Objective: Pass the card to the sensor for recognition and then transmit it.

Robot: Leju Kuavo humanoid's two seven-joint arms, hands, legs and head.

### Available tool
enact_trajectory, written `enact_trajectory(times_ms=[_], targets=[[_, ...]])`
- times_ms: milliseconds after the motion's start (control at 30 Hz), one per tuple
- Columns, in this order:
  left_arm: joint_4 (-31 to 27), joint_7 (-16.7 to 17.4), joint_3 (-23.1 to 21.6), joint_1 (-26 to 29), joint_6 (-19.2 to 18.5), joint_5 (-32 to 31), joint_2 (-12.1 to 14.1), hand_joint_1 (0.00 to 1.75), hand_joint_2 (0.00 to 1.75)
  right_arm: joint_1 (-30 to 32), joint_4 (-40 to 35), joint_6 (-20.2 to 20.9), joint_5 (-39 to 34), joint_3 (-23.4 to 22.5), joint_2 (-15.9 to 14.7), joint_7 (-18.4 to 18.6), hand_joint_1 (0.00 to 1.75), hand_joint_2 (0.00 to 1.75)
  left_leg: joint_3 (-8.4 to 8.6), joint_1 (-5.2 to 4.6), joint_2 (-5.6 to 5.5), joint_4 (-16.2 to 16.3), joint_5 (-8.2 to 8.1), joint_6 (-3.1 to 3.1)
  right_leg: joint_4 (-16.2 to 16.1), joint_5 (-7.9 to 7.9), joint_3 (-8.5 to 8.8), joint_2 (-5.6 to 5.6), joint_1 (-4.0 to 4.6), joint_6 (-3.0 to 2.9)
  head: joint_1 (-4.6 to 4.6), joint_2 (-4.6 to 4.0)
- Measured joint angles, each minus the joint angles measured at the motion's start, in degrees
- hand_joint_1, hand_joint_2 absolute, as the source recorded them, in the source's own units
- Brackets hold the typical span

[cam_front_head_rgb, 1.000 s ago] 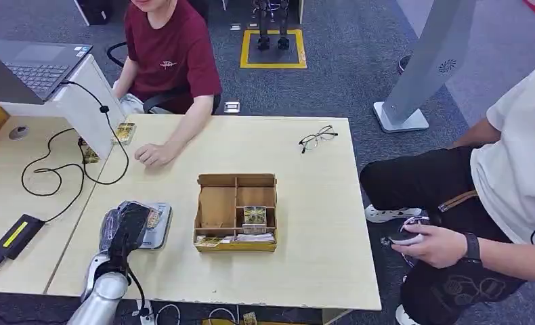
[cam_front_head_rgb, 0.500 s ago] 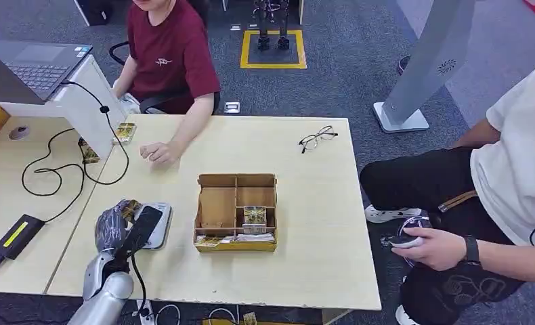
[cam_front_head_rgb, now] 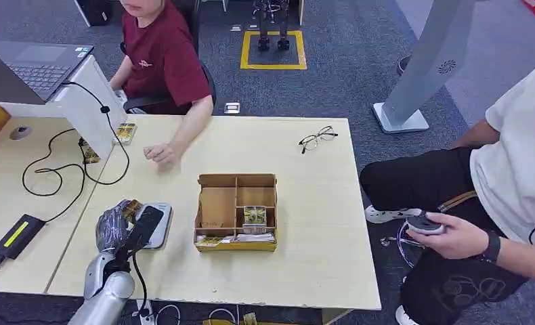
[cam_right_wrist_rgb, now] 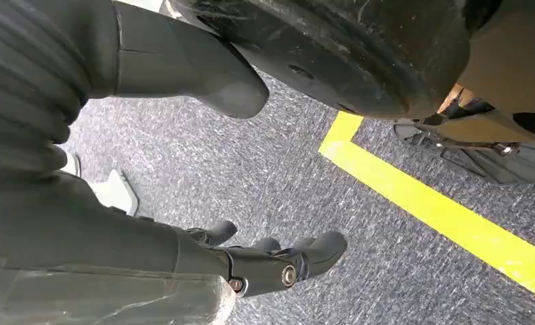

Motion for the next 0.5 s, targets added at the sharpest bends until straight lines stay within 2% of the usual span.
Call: enact_trajectory(times_ms=[100, 167, 267, 333, 400, 500], targets=[[0.2, -0.3, 0.0, 0.0, -0.1, 0.1, 0.0, 1.75, 1.75, 0.0, 0.0, 0.0, 0.0, 0.0, 0.0, 0.0, 0.00, 1.75, 0.02, 0.00, 0.00, 0.0, 0.00, 0.00, 0.0, 0.00, 0.02, 0.00, 0.00, 0.00, -0.02, 0.00], [0.2, -2.5, 0.2, 0.1, -0.4, 1.8, -0.2, 1.75, 1.75, 0.0, 0.0, 0.0, 0.0, 0.0, 0.0, 0.0, 0.00, 1.75, 0.03, 0.00, -0.01, 0.0, 0.00, 0.00, 0.0, 0.00, 0.04, -0.01, 0.00, 0.00, -0.02, 0.00], [-1.0, -6.9, 0.9, 0.7, -2.2, 7.6, -0.5, 1.75, 1.75, 0.0, 0.0, -0.2, 0.0, 0.0, 0.0, 0.0, 0.00, 1.75, 0.04, 0.00, -0.01, 0.0, 0.00, 0.00, 0.0, 0.00, 0.04, -0.01, 0.00, 0.00, 0.00, 0.00], [-3.5, -9.7, 1.1, 1.3, -4.0, 13.9, -0.8, 1.75, 1.75, 0.1, 0.0, -0.4, -0.1, 0.0, 0.0, 0.0, 0.00, 1.75, 0.03, 0.00, -0.01, 0.0, 0.00, 0.00, 0.0, 0.00, 0.03, -0.01, 0.00, 0.00, 0.00, 0.00], [-6.3, -13.3, 1.1, 2.2, -4.8, 20.1, -0.9, 1.75, 1.75, 0.1, 0.0, -0.5, -0.1, 0.0, 0.0, 0.0, 0.00, 1.75, 0.02, 0.00, 0.02, 0.0, 0.00, 0.00, 0.0, 0.02, -0.03, 0.03, 0.00, 0.00, -0.02, 0.00], [-12.7, -21.9, 1.2, 3.4, -4.7, 29.7, -1.1, 1.75, 1.75, 0.2, 0.0, -0.5, 0.0, 0.0, 0.0, 0.0, 0.00, 1.75, -0.01, 0.00, 0.00, 0.0, 0.01, 0.00, 0.0, 0.02, -0.03, 0.01, 0.00, 0.00, 0.00, 0.00]])
